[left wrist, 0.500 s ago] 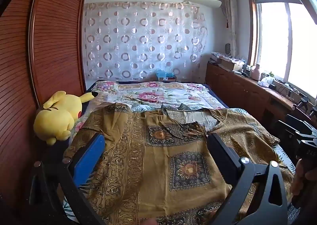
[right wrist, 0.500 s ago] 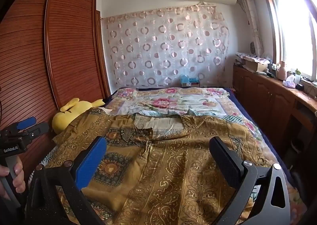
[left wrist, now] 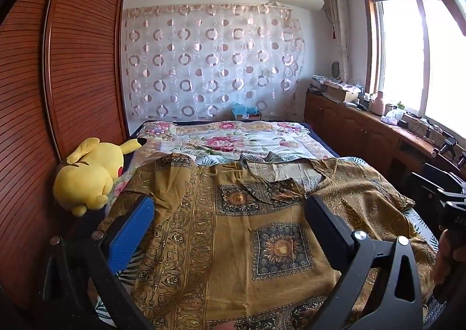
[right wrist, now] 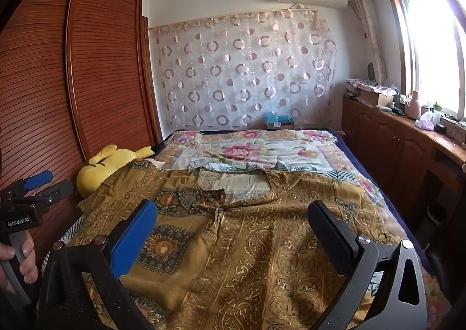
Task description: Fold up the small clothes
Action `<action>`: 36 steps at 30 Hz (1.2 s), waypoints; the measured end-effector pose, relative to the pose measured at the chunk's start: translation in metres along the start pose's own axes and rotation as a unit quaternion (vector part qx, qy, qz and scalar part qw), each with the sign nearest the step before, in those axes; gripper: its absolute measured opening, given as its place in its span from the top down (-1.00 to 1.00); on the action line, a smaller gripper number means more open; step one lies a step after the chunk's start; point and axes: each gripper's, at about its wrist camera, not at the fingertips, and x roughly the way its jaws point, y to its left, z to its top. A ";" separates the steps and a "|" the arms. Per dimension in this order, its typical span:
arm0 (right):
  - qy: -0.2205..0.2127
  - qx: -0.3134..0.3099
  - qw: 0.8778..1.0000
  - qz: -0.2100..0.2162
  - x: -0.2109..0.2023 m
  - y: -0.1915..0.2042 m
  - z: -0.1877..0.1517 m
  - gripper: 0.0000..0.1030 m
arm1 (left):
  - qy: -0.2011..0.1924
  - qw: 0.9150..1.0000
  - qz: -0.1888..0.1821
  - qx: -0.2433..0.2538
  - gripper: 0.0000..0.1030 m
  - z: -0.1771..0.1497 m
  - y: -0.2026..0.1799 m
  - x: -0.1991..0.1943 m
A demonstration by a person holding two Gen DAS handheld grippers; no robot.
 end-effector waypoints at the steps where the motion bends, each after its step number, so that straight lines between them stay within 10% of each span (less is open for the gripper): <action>1: 0.000 0.000 1.000 0.000 0.000 -0.001 0.002 -1.00 | 0.000 1.000 0.000 0.000 -1.00 0.000 0.001 0.000; 36: -0.002 0.000 1.000 -0.002 -0.003 0.000 0.001 -1.00 | -0.001 1.000 0.005 0.012 -1.00 -0.002 -0.002 -0.003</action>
